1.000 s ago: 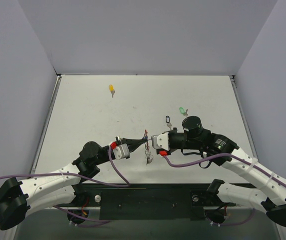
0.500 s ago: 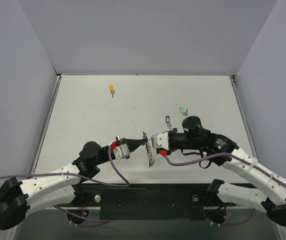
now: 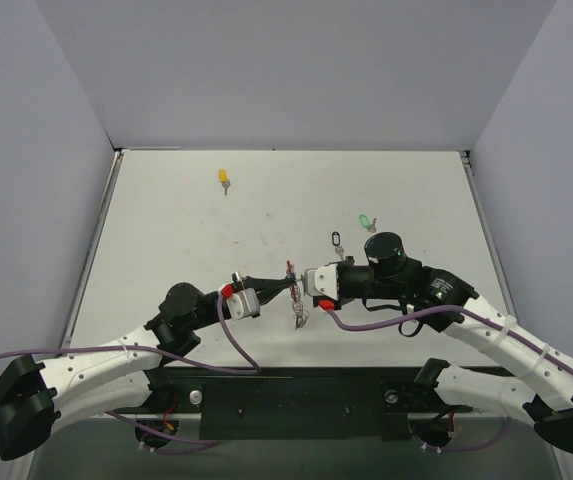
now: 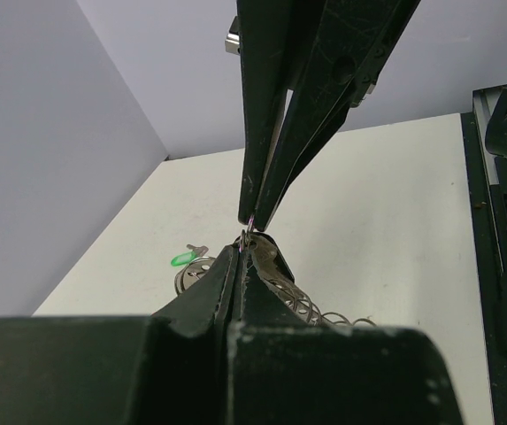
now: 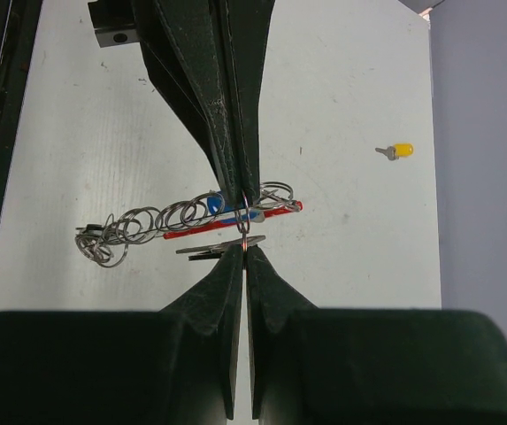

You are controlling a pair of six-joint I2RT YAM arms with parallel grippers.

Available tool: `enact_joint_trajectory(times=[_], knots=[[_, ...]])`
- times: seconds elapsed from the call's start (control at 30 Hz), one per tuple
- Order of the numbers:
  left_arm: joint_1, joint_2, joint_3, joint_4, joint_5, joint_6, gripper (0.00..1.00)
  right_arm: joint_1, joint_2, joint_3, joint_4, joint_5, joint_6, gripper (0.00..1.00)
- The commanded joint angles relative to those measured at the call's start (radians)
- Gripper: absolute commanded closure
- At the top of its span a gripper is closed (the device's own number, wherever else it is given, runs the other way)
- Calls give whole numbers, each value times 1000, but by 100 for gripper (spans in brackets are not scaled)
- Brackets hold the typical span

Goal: Put the keys on the keyring

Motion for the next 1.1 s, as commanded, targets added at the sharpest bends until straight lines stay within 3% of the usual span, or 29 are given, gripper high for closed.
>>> enact_joint_trajectory(times=[0.0,0.47,1.07], knots=[[-7,-2,18,60,17,5,100,12,8,11,54,-32,18,100],[-11,4,38,4,34,20,100,17,12,20,53,-46,35,100],[-13,1,101,-108,-55,-44,100,41,20,26,-36,-3,-79,100]])
